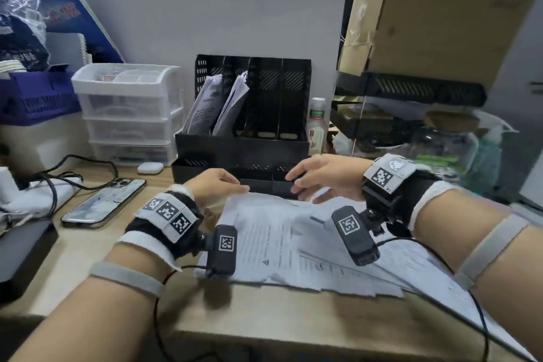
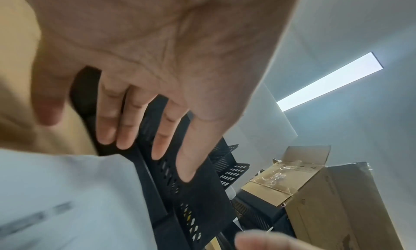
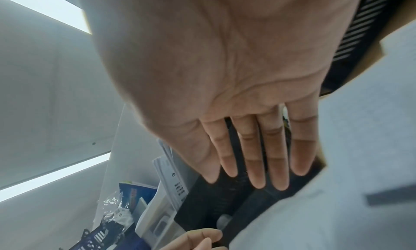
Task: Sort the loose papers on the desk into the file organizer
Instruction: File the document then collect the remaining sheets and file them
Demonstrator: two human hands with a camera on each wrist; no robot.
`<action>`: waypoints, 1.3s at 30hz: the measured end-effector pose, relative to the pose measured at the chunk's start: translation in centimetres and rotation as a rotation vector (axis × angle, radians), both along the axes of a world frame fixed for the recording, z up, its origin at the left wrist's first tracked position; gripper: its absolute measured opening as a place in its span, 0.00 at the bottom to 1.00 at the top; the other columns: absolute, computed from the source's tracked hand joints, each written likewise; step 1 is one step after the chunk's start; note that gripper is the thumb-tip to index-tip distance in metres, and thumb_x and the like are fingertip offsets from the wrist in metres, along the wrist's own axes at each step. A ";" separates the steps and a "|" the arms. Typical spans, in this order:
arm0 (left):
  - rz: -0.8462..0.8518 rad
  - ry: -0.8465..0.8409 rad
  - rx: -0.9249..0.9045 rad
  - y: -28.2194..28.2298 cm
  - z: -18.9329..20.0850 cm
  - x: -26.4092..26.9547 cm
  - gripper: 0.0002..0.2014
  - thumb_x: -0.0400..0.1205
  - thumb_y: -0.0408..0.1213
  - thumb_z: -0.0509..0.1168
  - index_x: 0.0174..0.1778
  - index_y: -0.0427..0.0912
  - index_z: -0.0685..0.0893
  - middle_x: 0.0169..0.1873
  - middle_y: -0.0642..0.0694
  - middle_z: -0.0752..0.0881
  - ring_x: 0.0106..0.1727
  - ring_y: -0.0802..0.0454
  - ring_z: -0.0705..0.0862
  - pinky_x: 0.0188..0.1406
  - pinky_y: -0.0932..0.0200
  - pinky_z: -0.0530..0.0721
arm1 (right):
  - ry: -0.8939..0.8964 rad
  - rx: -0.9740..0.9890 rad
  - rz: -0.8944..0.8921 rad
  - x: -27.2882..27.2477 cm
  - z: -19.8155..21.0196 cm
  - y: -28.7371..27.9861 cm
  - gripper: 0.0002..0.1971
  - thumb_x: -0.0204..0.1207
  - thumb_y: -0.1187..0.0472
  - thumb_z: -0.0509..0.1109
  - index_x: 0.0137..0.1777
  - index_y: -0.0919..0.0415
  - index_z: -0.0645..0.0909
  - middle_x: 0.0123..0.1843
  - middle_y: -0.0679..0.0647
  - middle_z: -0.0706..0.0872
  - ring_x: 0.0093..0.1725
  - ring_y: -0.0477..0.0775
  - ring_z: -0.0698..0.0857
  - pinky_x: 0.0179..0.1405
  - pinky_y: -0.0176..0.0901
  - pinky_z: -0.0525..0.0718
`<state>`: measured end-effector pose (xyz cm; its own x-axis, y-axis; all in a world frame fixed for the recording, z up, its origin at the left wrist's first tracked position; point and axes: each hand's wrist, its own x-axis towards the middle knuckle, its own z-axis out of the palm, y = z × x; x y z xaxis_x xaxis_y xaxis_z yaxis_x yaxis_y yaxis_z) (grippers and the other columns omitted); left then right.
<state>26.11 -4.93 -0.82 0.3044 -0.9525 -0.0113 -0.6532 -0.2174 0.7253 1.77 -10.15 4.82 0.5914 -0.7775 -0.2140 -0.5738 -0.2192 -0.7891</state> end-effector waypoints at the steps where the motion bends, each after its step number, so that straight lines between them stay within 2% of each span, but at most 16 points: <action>1: -0.023 -0.011 0.031 0.4 -0.1 0.3 0.11 0.80 0.50 0.74 0.48 0.46 0.89 0.43 0.50 0.87 0.40 0.57 0.83 0.42 0.60 0.82 | 0.049 -0.006 0.016 -0.6 -0.6 0.5 0.14 0.83 0.64 0.68 0.67 0.58 0.82 0.64 0.61 0.88 0.58 0.55 0.87 0.62 0.51 0.84; 4: -0.031 0.167 0.029 2.6 -0.5 0.2 0.08 0.80 0.45 0.75 0.46 0.43 0.89 0.46 0.42 0.87 0.49 0.45 0.84 0.59 0.50 0.85 | 0.068 -0.001 0.034 -2.4 -2.0 2.8 0.15 0.82 0.61 0.70 0.67 0.55 0.83 0.62 0.55 0.87 0.62 0.52 0.85 0.67 0.51 0.84; 6: 0.013 0.332 0.038 4.1 -0.8 -0.4 0.08 0.78 0.40 0.76 0.47 0.41 0.87 0.51 0.37 0.86 0.55 0.40 0.85 0.67 0.40 0.84 | 0.017 0.013 0.035 -2.7 -3.3 3.8 0.15 0.82 0.61 0.70 0.67 0.55 0.83 0.63 0.55 0.87 0.63 0.51 0.85 0.68 0.52 0.83; 9: 0.067 0.562 0.081 5.3 -1.3 0.0 0.13 0.74 0.34 0.80 0.49 0.35 0.85 0.49 0.34 0.88 0.53 0.39 0.88 0.61 0.39 0.86 | -0.035 0.020 0.045 -2.5 -5.2 4.4 0.13 0.80 0.60 0.71 0.64 0.53 0.86 0.63 0.57 0.88 0.63 0.53 0.85 0.71 0.52 0.80; 12: 0.058 0.586 0.216 5.9 -1.6 0.4 0.26 0.72 0.36 0.83 0.63 0.26 0.86 0.50 0.32 0.92 0.45 0.41 0.91 0.56 0.42 0.89 | -0.110 0.019 0.023 -2.1 -7.1 4.2 0.12 0.79 0.62 0.71 0.60 0.53 0.88 0.66 0.54 0.88 0.68 0.51 0.84 0.78 0.49 0.75; 14: -0.016 0.526 0.272 6.0 -1.5 0.2 0.22 0.79 0.33 0.76 0.65 0.22 0.84 0.51 0.28 0.89 0.38 0.45 0.86 0.42 0.51 0.87 | -0.230 0.074 -0.033 -2.0 -7.8 4.1 0.13 0.81 0.67 0.69 0.63 0.61 0.86 0.69 0.56 0.86 0.69 0.51 0.83 0.78 0.44 0.74; 16: -0.128 0.400 0.295 5.9 -1.0 -0.5 0.15 0.84 0.29 0.70 0.63 0.22 0.84 0.43 0.32 0.86 0.32 0.50 0.81 0.38 0.57 0.79 | -0.307 0.118 -0.064 -2.0 -8.2 3.8 0.15 0.81 0.70 0.68 0.66 0.65 0.85 0.69 0.56 0.85 0.70 0.51 0.82 0.76 0.41 0.73; 18: -0.179 0.334 0.311 5.6 -0.8 -0.6 0.11 0.85 0.25 0.66 0.60 0.33 0.90 0.37 0.40 0.90 0.31 0.52 0.84 0.41 0.56 0.81 | -0.320 0.130 -0.067 -2.0 -8.3 3.3 0.15 0.79 0.70 0.69 0.64 0.62 0.85 0.67 0.56 0.86 0.70 0.52 0.82 0.78 0.44 0.73; 20: -0.192 0.273 0.287 5.1 -0.4 -0.5 0.15 0.85 0.24 0.65 0.62 0.43 0.91 0.46 0.41 0.95 0.41 0.49 0.89 0.51 0.49 0.89 | -0.353 0.156 -0.098 -2.0 -8.0 2.8 0.14 0.78 0.70 0.71 0.62 0.58 0.85 0.64 0.60 0.88 0.66 0.54 0.85 0.75 0.47 0.77; 22: -0.159 0.201 0.224 5.0 0.4 -0.4 0.16 0.85 0.24 0.65 0.61 0.46 0.91 0.54 0.42 0.94 0.53 0.46 0.91 0.64 0.42 0.88 | -0.387 0.158 -0.151 -1.9 -7.5 2.1 0.17 0.77 0.69 0.73 0.64 0.56 0.82 0.60 0.63 0.88 0.59 0.55 0.87 0.68 0.49 0.83; 25: -0.092 0.039 0.070 4.9 2.6 0.4 0.16 0.85 0.26 0.64 0.53 0.52 0.91 0.52 0.46 0.94 0.56 0.45 0.92 0.61 0.40 0.90 | -0.320 -0.016 -0.169 -1.7 -6.2 1.1 0.23 0.76 0.64 0.74 0.70 0.53 0.77 0.61 0.58 0.83 0.53 0.56 0.83 0.62 0.56 0.86; 30: -0.057 -0.144 -0.141 5.7 7.6 0.5 0.11 0.88 0.32 0.61 0.51 0.45 0.89 0.51 0.40 0.93 0.53 0.37 0.93 0.54 0.37 0.92 | -0.101 -0.379 -0.141 -0.5 -3.3 0.4 0.35 0.72 0.56 0.77 0.79 0.49 0.69 0.74 0.56 0.75 0.73 0.54 0.77 0.70 0.53 0.80; 33: -0.039 -0.226 -0.229 5.9 10.5 -0.3 0.12 0.89 0.35 0.59 0.57 0.42 0.89 0.53 0.38 0.92 0.53 0.37 0.92 0.51 0.38 0.92 | -0.085 -0.428 -0.083 0.5 -1.3 0.5 0.24 0.75 0.58 0.75 0.71 0.52 0.77 0.67 0.54 0.85 0.64 0.55 0.85 0.65 0.57 0.85; 35: -0.023 -0.253 -0.305 5.7 11.9 -0.7 0.12 0.90 0.34 0.58 0.55 0.42 0.89 0.54 0.39 0.91 0.55 0.38 0.91 0.49 0.47 0.91 | -0.097 -0.452 -0.040 1.0 -0.3 0.8 0.12 0.80 0.60 0.70 0.63 0.55 0.83 0.57 0.52 0.89 0.56 0.54 0.89 0.57 0.53 0.88; 37: 0.003 -0.256 -0.394 5.1 13.1 -0.8 0.10 0.89 0.33 0.60 0.52 0.46 0.88 0.53 0.41 0.91 0.55 0.41 0.90 0.44 0.57 0.86 | -0.149 -0.468 -0.066 1.3 0.5 0.8 0.09 0.84 0.61 0.65 0.58 0.57 0.86 0.53 0.56 0.91 0.53 0.57 0.89 0.53 0.50 0.86; 39: 0.077 -0.228 -0.483 4.8 13.7 -0.4 0.08 0.87 0.36 0.66 0.58 0.49 0.88 0.54 0.44 0.90 0.52 0.46 0.88 0.46 0.58 0.83 | -0.233 -0.492 -0.136 1.4 0.9 0.6 0.11 0.84 0.61 0.64 0.54 0.63 0.88 0.52 0.64 0.91 0.54 0.65 0.89 0.55 0.58 0.88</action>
